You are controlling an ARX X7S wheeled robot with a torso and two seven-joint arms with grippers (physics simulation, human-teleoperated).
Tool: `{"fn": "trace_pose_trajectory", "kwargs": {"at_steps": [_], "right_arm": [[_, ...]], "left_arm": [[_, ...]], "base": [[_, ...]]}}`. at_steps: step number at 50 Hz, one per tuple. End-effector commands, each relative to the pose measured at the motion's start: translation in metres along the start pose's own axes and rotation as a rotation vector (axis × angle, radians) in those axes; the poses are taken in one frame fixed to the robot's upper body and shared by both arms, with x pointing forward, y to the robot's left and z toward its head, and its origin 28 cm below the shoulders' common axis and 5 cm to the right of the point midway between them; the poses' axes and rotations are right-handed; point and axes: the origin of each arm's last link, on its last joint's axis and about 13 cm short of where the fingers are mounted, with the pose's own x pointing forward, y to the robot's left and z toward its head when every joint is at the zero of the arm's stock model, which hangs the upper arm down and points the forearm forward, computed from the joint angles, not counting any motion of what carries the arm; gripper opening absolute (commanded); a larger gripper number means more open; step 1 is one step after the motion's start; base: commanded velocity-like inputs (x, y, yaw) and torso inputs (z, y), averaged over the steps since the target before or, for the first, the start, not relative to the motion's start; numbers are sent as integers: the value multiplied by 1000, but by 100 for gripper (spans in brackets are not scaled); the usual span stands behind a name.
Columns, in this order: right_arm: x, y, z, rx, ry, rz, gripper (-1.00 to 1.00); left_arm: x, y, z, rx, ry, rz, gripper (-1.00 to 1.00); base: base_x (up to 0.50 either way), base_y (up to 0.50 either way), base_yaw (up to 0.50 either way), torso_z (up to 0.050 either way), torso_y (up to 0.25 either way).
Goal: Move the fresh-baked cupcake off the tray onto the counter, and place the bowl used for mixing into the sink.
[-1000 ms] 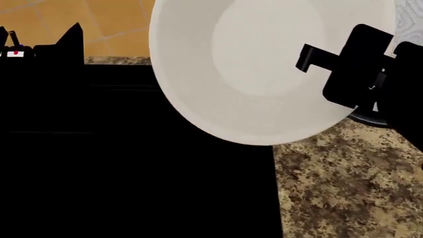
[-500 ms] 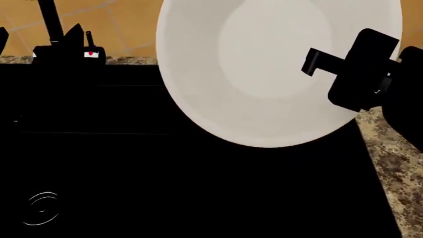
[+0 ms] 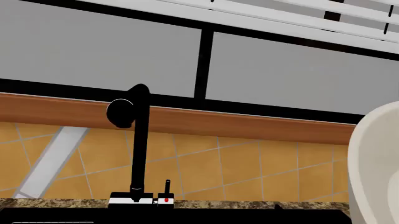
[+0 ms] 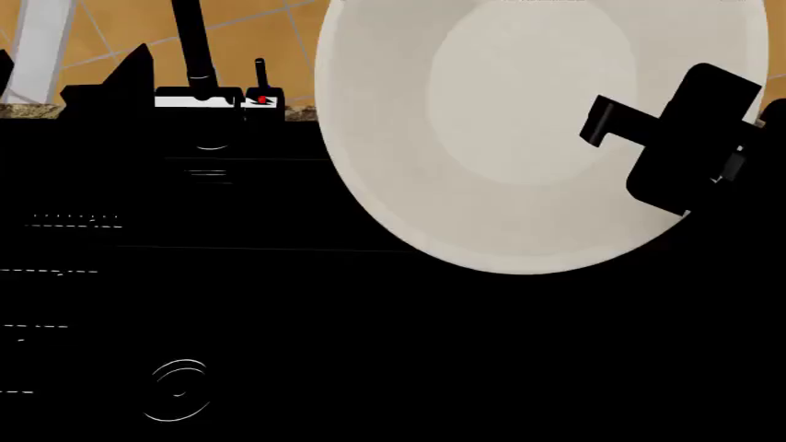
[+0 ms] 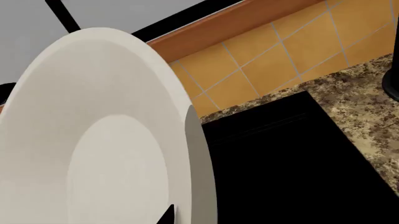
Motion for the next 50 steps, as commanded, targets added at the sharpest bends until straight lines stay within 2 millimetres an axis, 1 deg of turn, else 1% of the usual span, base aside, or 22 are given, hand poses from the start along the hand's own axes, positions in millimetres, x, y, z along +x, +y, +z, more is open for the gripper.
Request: {"fn": "trace_pose_trajectory", "kwargs": {"at_steps": [1, 2, 17, 31, 42, 48, 50], "right_arm": [[-1, -1, 2, 1, -43, -13, -100], [-1, 0, 0, -54, -31, -17, -100], [0, 1, 0, -49, -42, -21, -100], [0, -3, -2, -39, -44, -21, -100], [0, -1, -1, -56, -54, -19, -100], [2, -4, -4, -38, -57, -41, -100], [3, -7, -5, -26, -51, -55, -100]], "left_arm": [[0, 0, 0, 1, 0, -3, 100], [0, 0, 0, 2, 1, -3, 100], [0, -1, -1, 2, 8, -13, 100], [0, -1, 0, 4, 6, -6, 100], [0, -1, 0, 6, 2, -5, 100], [0, -1, 0, 5, 3, -5, 100], [0, -1, 0, 6, 3, -5, 100]], "base": [[0, 0, 0, 0, 0], [0, 0, 0, 0, 0], [-9, 491, 0, 0, 0], [-247, 499, 0, 0, 1], [-2, 500, 0, 0, 0], [81, 500, 0, 0, 0], [0, 0, 0, 0, 0]]}}
